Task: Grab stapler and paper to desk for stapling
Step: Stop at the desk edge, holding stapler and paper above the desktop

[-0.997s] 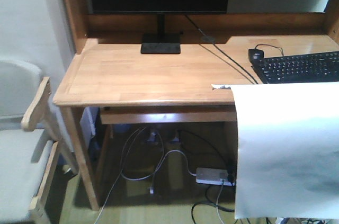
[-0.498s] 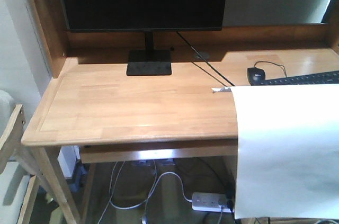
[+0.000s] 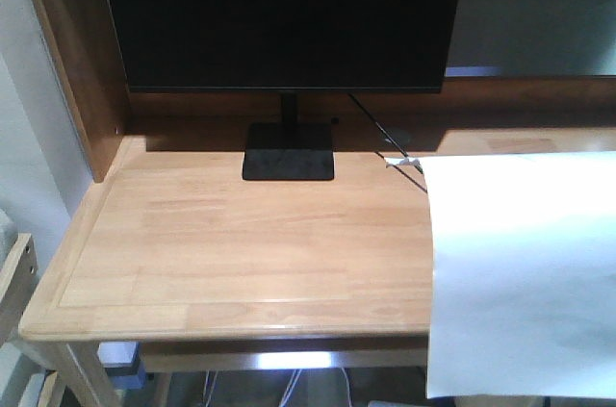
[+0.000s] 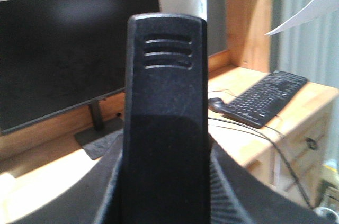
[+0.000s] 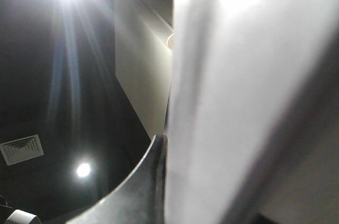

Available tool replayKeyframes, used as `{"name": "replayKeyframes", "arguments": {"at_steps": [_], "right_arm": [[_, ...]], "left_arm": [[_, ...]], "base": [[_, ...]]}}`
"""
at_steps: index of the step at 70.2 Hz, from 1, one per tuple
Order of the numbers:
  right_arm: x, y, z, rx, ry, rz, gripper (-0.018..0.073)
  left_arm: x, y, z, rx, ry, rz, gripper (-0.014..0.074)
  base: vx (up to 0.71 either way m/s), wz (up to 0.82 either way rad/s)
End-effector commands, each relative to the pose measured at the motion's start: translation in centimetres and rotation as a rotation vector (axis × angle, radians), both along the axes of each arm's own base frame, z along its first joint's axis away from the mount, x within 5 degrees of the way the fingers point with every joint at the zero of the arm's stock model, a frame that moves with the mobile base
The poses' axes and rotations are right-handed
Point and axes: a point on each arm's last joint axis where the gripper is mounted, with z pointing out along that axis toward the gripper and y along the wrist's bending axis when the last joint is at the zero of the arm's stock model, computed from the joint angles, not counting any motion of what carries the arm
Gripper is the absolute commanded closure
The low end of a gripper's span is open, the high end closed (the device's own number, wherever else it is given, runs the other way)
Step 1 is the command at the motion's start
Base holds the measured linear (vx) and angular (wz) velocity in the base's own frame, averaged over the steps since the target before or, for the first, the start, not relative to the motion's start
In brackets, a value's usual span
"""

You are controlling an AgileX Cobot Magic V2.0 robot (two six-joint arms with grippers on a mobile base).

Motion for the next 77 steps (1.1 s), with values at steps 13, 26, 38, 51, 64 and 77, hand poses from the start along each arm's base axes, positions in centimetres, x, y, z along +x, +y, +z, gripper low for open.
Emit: {"name": "replayKeyframes", "arguments": {"at_steps": [13,26,38,51,64,77], "right_arm": [[-0.31,-0.09,0.92,0.014,-0.055,0.0,0.0565],[-0.31,-0.09,0.92,0.014,-0.055,0.0,0.0565],[-0.31,-0.09,0.92,0.014,-0.055,0.0,0.0565],[-0.31,-0.09,0.92,0.014,-0.055,0.0,0.0565],[-0.31,-0.09,0.92,0.014,-0.055,0.0,0.0565],[-0.31,-0.09,0.92,0.014,-0.055,0.0,0.0565]], "left_arm": [[-0.13,0.14,1.78,-0.085,-0.106,0.007,0.0603],[-0.13,0.14,1.78,-0.085,-0.106,0.007,0.0603],[-0.13,0.14,1.78,-0.085,-0.106,0.007,0.0603],[-0.13,0.14,1.78,-0.085,-0.106,0.007,0.0603],[-0.13,0.14,1.78,-0.085,-0.106,0.007,0.0603],[-0.13,0.14,1.78,-0.085,-0.106,0.007,0.0603]], "base": [[0.22,0.06],[0.18,0.01],[0.15,0.01],[0.12,-0.01],[0.08,-0.01],[0.05,-0.01]]}}
